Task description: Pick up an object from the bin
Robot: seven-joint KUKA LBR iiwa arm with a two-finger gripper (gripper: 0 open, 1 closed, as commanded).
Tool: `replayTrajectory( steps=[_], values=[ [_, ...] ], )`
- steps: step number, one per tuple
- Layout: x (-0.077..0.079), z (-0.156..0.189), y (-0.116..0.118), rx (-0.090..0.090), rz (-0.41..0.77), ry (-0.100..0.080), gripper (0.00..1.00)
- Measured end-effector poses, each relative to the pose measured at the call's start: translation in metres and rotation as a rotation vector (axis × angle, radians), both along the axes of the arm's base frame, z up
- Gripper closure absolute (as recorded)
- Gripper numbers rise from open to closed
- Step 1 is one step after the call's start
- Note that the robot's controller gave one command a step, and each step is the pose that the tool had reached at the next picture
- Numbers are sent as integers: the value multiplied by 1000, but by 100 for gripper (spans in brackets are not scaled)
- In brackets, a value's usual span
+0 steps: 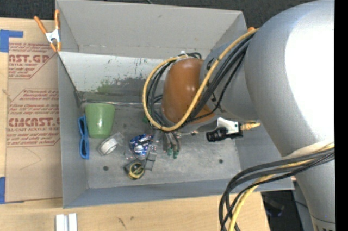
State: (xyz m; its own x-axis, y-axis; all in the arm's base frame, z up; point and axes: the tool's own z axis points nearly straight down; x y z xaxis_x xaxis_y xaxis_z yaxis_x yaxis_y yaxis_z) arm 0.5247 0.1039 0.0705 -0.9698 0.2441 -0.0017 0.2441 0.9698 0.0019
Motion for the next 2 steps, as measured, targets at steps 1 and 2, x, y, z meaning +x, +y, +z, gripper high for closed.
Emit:
replayTrajectory(
  steps=[1,2],
  values=[
    [0,0,0,-1,1,0,100],
    [11,125,10,1,12,-8,100]
  ],
)
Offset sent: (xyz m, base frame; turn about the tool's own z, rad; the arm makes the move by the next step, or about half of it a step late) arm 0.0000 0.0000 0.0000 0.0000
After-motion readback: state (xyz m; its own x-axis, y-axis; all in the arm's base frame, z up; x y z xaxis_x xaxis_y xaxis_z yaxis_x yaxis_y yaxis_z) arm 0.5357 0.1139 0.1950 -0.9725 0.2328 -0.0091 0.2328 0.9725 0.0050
